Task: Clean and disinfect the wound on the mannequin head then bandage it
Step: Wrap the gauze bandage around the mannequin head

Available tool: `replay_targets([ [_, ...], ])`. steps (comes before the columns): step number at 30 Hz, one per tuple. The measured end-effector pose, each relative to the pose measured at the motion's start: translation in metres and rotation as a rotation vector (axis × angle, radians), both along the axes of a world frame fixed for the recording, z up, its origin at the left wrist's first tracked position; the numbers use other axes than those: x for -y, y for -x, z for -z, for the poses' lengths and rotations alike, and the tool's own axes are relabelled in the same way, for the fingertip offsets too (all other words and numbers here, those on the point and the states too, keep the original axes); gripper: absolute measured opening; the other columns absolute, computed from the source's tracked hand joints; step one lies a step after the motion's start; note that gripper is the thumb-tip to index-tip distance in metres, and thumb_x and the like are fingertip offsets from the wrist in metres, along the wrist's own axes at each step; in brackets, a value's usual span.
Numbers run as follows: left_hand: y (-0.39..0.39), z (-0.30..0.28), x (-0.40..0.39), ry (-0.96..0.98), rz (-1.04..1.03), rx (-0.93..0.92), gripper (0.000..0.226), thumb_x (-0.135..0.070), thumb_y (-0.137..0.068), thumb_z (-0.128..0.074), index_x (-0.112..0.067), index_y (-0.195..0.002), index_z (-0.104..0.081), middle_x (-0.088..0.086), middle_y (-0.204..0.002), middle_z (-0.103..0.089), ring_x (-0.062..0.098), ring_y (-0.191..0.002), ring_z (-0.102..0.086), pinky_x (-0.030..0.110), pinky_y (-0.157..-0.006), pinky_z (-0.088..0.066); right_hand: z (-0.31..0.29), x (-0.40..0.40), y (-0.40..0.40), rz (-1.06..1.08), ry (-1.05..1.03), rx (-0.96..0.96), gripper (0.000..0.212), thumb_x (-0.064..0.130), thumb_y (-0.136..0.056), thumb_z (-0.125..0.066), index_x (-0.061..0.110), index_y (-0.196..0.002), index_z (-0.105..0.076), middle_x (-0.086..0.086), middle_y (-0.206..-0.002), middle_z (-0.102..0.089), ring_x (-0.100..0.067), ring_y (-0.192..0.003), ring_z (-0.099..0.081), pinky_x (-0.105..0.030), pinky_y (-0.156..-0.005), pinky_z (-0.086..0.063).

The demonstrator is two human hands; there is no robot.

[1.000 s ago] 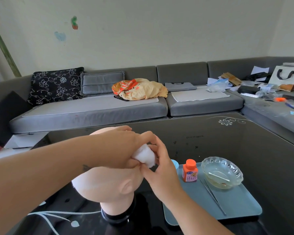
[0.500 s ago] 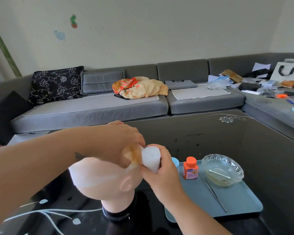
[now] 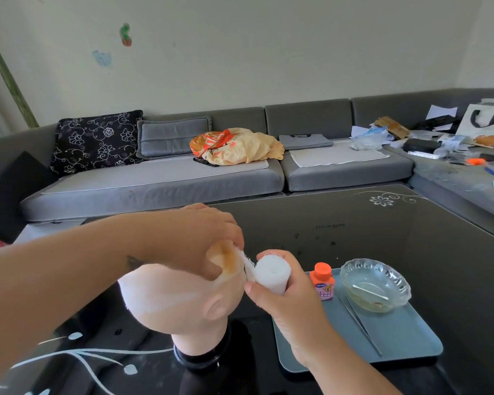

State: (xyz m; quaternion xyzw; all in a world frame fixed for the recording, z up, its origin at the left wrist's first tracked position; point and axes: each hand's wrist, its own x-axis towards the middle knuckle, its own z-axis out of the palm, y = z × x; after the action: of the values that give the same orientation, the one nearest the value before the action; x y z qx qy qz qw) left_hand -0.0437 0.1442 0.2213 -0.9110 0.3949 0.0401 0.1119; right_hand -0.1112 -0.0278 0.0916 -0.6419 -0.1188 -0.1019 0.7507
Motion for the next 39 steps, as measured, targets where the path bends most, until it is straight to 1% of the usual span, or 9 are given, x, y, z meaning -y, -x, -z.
replay_targets([
  [8, 0.002, -0.001, -0.001, 0.024, 0.023, 0.021, 0.04, -0.051, -0.072, -0.055, -0.048, -0.112, -0.048, -0.028, -0.11, -0.039, 0.003, -0.111, -0.042, 0.026, -0.104, -0.028, -0.006, -0.013, 0.014, -0.102, -0.023, -0.002, 0.037, 0.013, -0.068, -0.075, 0.025, -0.101, -0.06, 0.012, -0.087, -0.065, -0.004, -0.08, -0.061, -0.018, -0.067, -0.05],
  [16, 0.008, -0.003, -0.004, 0.065, 0.018, 0.023, 0.038, -0.05, -0.08, -0.062, -0.047, -0.115, -0.05, -0.022, -0.126, -0.045, 0.003, -0.12, -0.04, 0.033, -0.108, -0.03, -0.007, -0.036, 0.022, -0.128, 0.051, -0.038, 0.039, 0.027, -0.067, -0.075, 0.038, -0.102, -0.061, 0.008, -0.098, -0.068, -0.013, -0.094, -0.063, -0.036, -0.087, -0.053],
  [21, 0.018, -0.005, -0.01, 0.158, -0.018, -0.02, 0.033, -0.043, -0.084, -0.064, -0.051, -0.114, -0.052, -0.025, -0.134, -0.04, 0.003, -0.132, -0.031, 0.028, -0.11, -0.025, -0.008, -0.041, 0.023, -0.132, 0.041, -0.057, 0.042, 0.027, -0.067, -0.076, 0.04, -0.104, -0.059, 0.012, -0.097, -0.067, -0.006, -0.091, -0.062, -0.028, -0.083, -0.053],
  [25, 0.036, -0.007, -0.022, 0.37, -0.14, 0.001, 0.04, -0.03, -0.084, -0.06, -0.056, -0.113, -0.047, -0.031, -0.127, -0.042, -0.004, -0.118, -0.041, 0.027, -0.098, -0.038, -0.009, -0.043, 0.026, -0.135, 0.03, -0.07, 0.042, 0.025, -0.067, -0.075, 0.037, -0.104, -0.06, 0.013, -0.094, -0.068, -0.003, -0.088, -0.062, -0.021, -0.076, -0.05],
  [28, 0.063, 0.006, -0.031, 0.643, -0.277, 0.191, 0.032, -0.025, -0.081, -0.055, -0.053, -0.095, -0.049, -0.029, -0.102, -0.055, -0.01, -0.086, -0.053, 0.025, -0.072, -0.044, -0.01, -0.044, 0.027, -0.136, 0.038, -0.074, 0.043, 0.025, -0.067, -0.075, 0.037, -0.105, -0.06, 0.012, -0.097, -0.067, -0.001, -0.087, -0.062, -0.019, -0.075, -0.049],
  [31, 0.097, 0.027, -0.039, 0.86, -0.438, 0.203, 0.019, -0.03, -0.076, -0.055, -0.044, -0.089, -0.055, -0.03, -0.094, -0.061, 0.004, -0.066, -0.06, 0.021, -0.058, -0.044, -0.011, -0.045, 0.029, -0.147, 0.047, -0.08, 0.042, 0.026, -0.066, -0.074, 0.038, -0.104, -0.061, 0.005, -0.102, -0.066, -0.005, -0.09, -0.062, -0.022, -0.076, -0.049],
  [34, 0.125, 0.057, -0.038, 1.083, -0.537, 0.092, 0.024, -0.024, -0.075, -0.061, -0.042, -0.091, -0.061, -0.022, -0.088, -0.068, 0.009, -0.05, -0.061, 0.015, -0.054, -0.047, -0.011, -0.049, 0.031, -0.131, 0.067, -0.1, 0.041, 0.033, -0.062, -0.073, 0.043, -0.1, -0.062, 0.007, -0.103, -0.067, -0.007, -0.093, -0.063, -0.027, -0.079, -0.054],
  [36, 0.139, 0.079, -0.033, 1.215, -0.578, 0.03, 0.033, -0.014, -0.076, -0.066, -0.043, -0.092, -0.063, -0.017, -0.087, -0.071, 0.009, -0.054, -0.064, 0.017, -0.052, -0.05, -0.012, -0.053, 0.034, -0.12, 0.081, -0.106, 0.045, 0.041, -0.06, -0.07, 0.045, -0.103, -0.061, 0.007, -0.11, -0.065, -0.008, -0.099, -0.063, -0.032, -0.088, -0.053],
  [39, 0.152, 0.106, -0.023, 1.357, -0.642, -0.059, 0.051, -0.001, -0.076, -0.069, -0.047, -0.097, -0.063, -0.01, -0.096, -0.073, 0.012, -0.077, -0.071, 0.03, -0.057, -0.057, -0.013, -0.059, 0.039, -0.115, 0.087, -0.101, 0.048, 0.047, -0.065, -0.065, 0.045, -0.113, -0.058, 0.009, -0.12, -0.061, -0.001, -0.103, -0.061, -0.026, -0.089, -0.05],
])
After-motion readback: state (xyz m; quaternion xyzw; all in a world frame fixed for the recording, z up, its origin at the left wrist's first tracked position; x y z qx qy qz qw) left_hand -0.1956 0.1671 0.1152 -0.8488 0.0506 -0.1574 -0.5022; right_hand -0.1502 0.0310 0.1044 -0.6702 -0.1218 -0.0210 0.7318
